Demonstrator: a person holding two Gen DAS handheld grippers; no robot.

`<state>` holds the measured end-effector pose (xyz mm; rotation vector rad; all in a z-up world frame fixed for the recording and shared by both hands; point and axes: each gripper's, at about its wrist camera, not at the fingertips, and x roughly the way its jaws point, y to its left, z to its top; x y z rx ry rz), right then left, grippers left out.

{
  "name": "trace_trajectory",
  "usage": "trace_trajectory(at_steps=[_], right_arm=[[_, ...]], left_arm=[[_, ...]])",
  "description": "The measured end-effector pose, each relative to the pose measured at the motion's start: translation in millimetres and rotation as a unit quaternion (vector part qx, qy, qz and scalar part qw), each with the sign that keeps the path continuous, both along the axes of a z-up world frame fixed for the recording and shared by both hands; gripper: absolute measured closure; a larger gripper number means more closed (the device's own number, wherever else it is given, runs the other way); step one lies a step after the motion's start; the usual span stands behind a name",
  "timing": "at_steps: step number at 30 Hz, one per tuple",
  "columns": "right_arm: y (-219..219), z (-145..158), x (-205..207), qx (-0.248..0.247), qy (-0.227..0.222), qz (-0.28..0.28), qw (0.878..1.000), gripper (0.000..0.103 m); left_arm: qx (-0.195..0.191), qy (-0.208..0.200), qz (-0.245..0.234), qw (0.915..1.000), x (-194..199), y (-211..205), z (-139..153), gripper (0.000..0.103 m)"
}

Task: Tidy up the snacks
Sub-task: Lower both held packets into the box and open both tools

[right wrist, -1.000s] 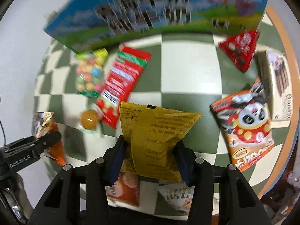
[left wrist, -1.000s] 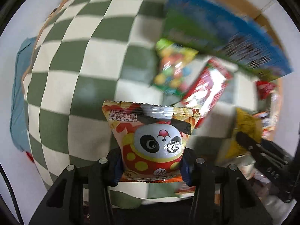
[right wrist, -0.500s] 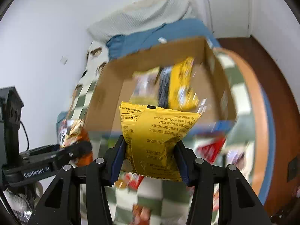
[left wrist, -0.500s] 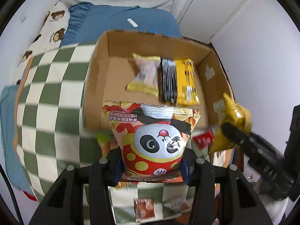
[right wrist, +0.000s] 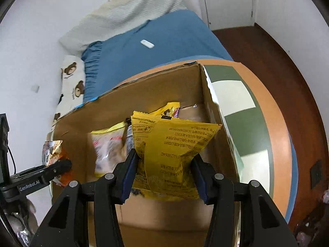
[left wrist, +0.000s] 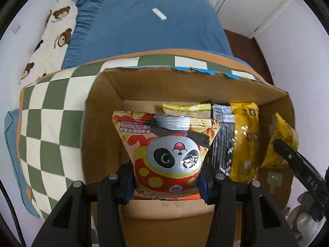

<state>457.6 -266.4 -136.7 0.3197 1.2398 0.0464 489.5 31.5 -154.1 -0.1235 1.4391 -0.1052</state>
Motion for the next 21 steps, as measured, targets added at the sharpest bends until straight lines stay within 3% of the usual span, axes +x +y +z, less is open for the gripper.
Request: trace_trajectory(at_steps=[1, 2, 5, 14, 21], right_arm=[[0.3, -5.6, 4.2, -0.006, 0.007, -0.007, 1.000, 0.024], [0.4, -9.1, 8.0, -0.014, 0.010, -0.011, 1.000, 0.013], [3.9, -20.2, 14.3, -0.011, 0.020, -0.007, 1.000, 0.009], [17.0, -19.5, 11.7, -0.035, 0.028, 0.005, 0.999, 0.006], [42.3, -13.8, -5.6, -0.079, 0.023, 0.036, 0.996, 0.006]], left_arm=[[0.003, 0.006, 0.001, 1.0000, 6.9, 0.3, -5.7, 0.056], [0.004, 0.008, 0.002, 1.0000, 11.4, 0.4, -9.5, 0.051], [-0.001, 0.009, 0.000, 1.0000, 21.7, 0.7, -15.6, 0.014], [0.001, 0.002, -0.007, 1.0000, 11.5, -4.0, -16.2, 0.012], [0.011, -0.027, -0.003, 0.9996, -14.7, -0.7, -4.6, 0.012]])
